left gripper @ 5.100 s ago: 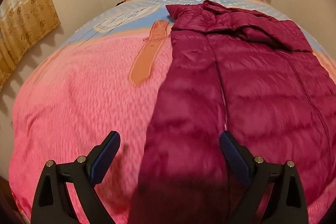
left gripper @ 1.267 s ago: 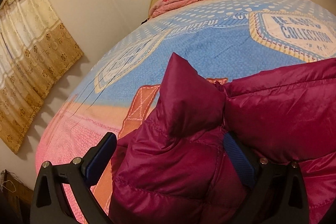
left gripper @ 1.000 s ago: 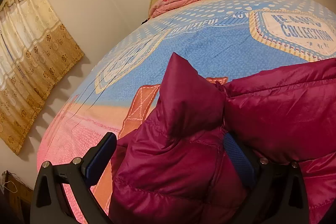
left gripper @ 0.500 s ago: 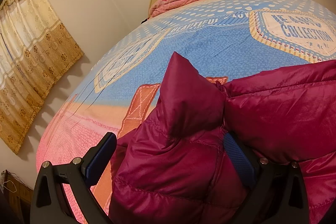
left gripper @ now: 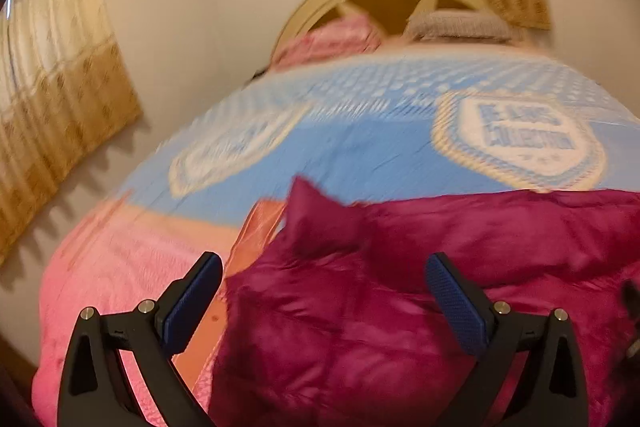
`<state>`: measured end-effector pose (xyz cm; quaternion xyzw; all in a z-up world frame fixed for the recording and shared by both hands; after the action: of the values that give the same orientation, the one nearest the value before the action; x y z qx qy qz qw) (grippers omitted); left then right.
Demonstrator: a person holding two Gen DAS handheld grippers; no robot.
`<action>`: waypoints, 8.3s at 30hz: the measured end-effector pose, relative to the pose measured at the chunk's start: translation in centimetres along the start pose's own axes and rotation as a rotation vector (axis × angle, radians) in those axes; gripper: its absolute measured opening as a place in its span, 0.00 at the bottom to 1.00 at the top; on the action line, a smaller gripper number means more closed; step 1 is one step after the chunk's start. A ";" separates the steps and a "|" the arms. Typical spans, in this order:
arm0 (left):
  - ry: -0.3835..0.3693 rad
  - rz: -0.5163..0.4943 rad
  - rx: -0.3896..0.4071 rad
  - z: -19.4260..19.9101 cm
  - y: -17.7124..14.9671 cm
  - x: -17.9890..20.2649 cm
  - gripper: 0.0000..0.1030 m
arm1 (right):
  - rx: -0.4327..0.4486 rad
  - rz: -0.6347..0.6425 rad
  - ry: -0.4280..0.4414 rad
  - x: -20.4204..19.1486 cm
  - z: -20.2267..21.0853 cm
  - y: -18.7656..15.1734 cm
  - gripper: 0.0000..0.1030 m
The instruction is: Fold large clothes
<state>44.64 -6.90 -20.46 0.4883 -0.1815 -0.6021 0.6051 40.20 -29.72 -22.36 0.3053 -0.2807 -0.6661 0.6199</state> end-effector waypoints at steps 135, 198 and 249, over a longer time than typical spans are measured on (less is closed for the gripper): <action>0.037 -0.081 0.284 15.4 2.1 -5.6 0.90 | 0.056 -0.186 -0.020 11.7 9.7 -4.9 0.86; -0.072 0.059 -0.075 2.2 2.0 -0.4 0.90 | 0.050 -0.177 0.040 0.3 4.5 4.7 0.69; -0.038 -0.010 -0.189 -4.7 -1.6 4.8 0.92 | -0.072 -0.212 0.031 0.2 -4.6 -0.7 0.66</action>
<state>48.54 -9.15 -25.69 0.4183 -0.1329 -0.6287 0.6419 43.15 -29.80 -25.91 0.3212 -0.2132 -0.7327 0.5608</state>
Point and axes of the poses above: each gripper's, at about its wrist camera, not at the fingertips, and z roughly against the way its jaws point, x to its right, y to its top, the point moved 10 cm from there along -z, roughly the way its jaws point, and after that the axes turned 12 degrees about y, right-handed, at the moved point
